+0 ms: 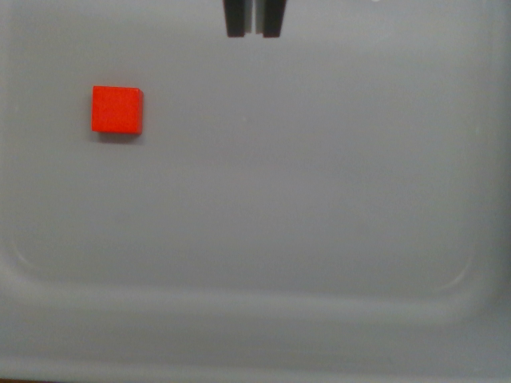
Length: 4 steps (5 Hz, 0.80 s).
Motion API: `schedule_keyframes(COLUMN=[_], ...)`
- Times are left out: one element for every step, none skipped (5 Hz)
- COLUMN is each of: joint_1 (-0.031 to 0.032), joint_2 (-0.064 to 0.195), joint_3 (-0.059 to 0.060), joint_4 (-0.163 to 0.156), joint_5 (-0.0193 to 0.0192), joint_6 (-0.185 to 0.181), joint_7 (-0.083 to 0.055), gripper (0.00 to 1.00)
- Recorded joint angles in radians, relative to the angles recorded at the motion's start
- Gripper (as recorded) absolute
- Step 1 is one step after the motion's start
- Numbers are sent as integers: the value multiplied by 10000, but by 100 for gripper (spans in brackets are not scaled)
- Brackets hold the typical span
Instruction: Reach red block
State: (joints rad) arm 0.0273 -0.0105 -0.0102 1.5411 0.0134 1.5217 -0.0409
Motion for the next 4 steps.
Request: schedule_keyframes(joint_1=[0,-30,-30,-68], joint_2=[0,75,75,170], joint_3=[0,-26,-26,-60], joint_4=[0,-123,-123,-278], joint_5=[0,0,0,-1], joint_6=[0,-189,-189,-428], joint_7=[0,-9,-9,-21], gripper=[0,0,0,0])
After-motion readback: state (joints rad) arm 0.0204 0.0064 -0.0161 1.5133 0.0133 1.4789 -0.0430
